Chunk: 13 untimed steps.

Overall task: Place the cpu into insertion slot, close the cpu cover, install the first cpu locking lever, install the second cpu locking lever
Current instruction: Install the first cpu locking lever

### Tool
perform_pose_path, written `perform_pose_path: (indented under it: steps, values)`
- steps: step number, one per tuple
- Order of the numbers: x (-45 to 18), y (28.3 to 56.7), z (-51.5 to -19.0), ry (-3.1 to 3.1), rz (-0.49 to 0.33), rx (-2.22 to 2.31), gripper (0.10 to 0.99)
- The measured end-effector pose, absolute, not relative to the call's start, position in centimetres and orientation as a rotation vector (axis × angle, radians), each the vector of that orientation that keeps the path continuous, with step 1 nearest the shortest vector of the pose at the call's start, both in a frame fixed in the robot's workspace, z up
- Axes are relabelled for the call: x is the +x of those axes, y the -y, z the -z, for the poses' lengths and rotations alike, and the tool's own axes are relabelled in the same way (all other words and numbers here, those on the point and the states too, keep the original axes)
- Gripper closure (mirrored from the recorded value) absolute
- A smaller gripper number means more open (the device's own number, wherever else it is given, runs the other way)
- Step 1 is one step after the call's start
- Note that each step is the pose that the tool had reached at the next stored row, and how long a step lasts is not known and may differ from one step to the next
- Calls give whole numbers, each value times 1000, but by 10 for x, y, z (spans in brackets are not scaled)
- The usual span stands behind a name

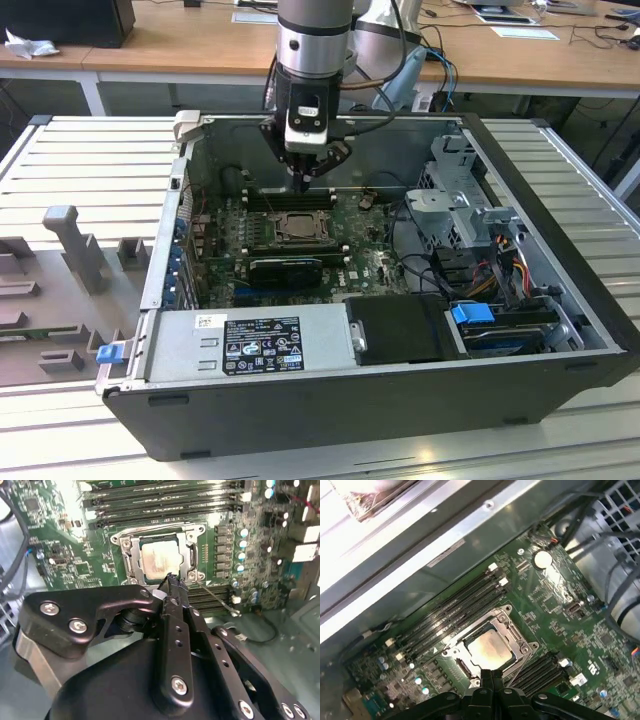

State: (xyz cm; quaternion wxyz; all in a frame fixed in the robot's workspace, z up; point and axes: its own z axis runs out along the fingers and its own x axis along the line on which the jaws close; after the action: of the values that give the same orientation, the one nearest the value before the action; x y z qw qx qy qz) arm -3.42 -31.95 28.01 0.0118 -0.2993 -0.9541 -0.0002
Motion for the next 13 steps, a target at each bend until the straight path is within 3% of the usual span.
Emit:
perform_pose_path:
  steps: [13]
  values:
    - [-34, 319, -279, 3083, -5, -468, 980]
